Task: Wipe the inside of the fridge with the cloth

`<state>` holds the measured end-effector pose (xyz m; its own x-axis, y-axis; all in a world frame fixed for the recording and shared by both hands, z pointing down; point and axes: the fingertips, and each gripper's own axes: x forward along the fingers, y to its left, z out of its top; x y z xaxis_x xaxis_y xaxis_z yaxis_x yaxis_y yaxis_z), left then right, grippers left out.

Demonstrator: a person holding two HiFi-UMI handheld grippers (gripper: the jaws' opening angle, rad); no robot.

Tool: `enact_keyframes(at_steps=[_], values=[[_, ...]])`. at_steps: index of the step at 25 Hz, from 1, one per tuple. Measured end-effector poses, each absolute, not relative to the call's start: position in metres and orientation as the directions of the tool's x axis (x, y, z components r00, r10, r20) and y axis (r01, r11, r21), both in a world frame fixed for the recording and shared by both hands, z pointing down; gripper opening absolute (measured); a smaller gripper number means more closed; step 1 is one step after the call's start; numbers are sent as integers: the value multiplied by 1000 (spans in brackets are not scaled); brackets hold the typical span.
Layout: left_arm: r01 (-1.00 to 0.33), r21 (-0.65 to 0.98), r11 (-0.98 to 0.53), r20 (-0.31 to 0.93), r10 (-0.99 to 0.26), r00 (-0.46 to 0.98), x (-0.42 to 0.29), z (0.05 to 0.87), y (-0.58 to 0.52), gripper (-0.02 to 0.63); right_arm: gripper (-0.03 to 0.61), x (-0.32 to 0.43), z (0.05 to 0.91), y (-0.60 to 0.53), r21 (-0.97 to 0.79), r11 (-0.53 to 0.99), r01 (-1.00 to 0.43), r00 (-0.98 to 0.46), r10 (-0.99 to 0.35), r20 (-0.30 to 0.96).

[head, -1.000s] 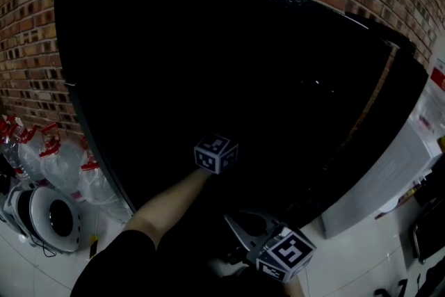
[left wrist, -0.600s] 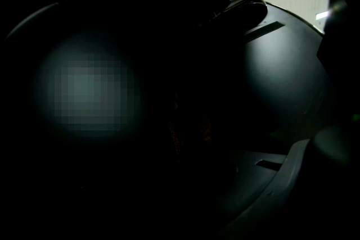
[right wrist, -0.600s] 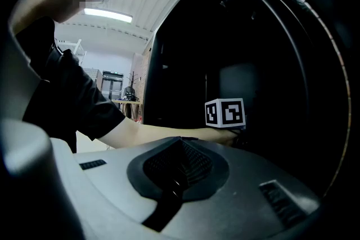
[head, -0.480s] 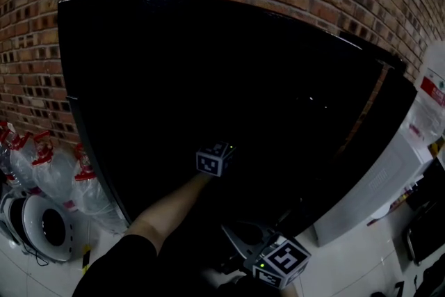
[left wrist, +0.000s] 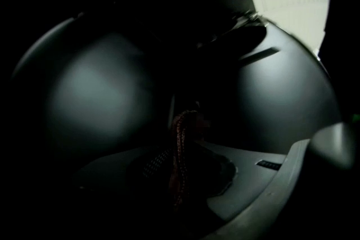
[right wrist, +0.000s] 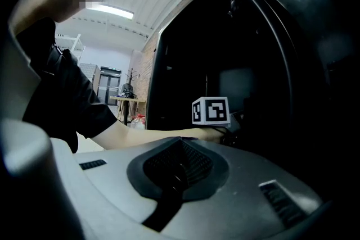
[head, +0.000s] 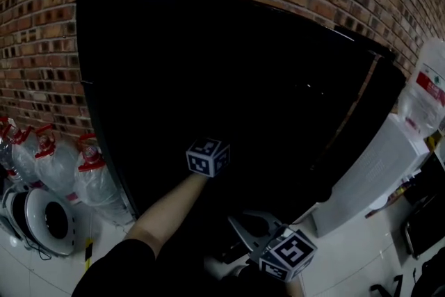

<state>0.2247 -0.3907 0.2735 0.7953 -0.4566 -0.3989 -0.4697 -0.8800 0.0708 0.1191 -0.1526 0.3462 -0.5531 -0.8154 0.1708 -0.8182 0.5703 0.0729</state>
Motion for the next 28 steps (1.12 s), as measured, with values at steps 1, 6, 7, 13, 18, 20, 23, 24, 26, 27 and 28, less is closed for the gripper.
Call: enact_keyframes(at_steps=[1, 6, 7, 13, 18, 20, 23, 24, 26, 27, 28], values=[[-450, 59, -891, -403, -434, 806, 219, 274, -377, 49, 3, 121, 347, -148, 79, 569, -818, -551, -816, 173], [-266, 42, -963, -402, -260, 878, 194, 291, -308, 49, 3, 126, 348, -127, 57, 600, -798, -587, -796, 150], [-222, 56, -974, -400, -225, 888, 189, 296, -296, 49, 3, 124, 350, -124, 61, 605, -794, -592, -791, 154], [46, 140, -989, -375, -10, 927, 179, 330, -229, 49, 3, 108, 355, -111, 68, 630, -773, -615, -772, 161], [63, 59, -996, -253, 46, 966, 203, 358, -206, 49, 3, 106, 357, -106, 60, 633, -772, -618, -769, 160], [27, 35, -999, -227, 18, 974, 214, 361, -211, 49, 3, 109, 359, -108, 58, 626, -777, -612, -775, 158], [-24, 18, -1000, -218, -28, 976, 224, 360, -224, 49, 3, 112, 360, -112, 59, 620, -782, -607, -780, 150], [-29, 7, -1000, -216, -30, 976, 227, 359, -226, 49, 3, 112, 360, -113, 55, 619, -783, -607, -781, 149], [-29, -10, -1000, -216, -26, 976, 229, 358, -230, 49, 3, 113, 359, -117, 47, 619, -784, -607, -781, 150], [-37, -12, -999, -213, -34, 976, 229, 359, -234, 49, 4, 114, 359, -118, 44, 618, -785, -606, -781, 150], [-55, -10, -998, -208, -51, 977, 230, 360, -239, 49, 3, 115, 359, -119, 41, 617, -786, -606, -782, 149]])
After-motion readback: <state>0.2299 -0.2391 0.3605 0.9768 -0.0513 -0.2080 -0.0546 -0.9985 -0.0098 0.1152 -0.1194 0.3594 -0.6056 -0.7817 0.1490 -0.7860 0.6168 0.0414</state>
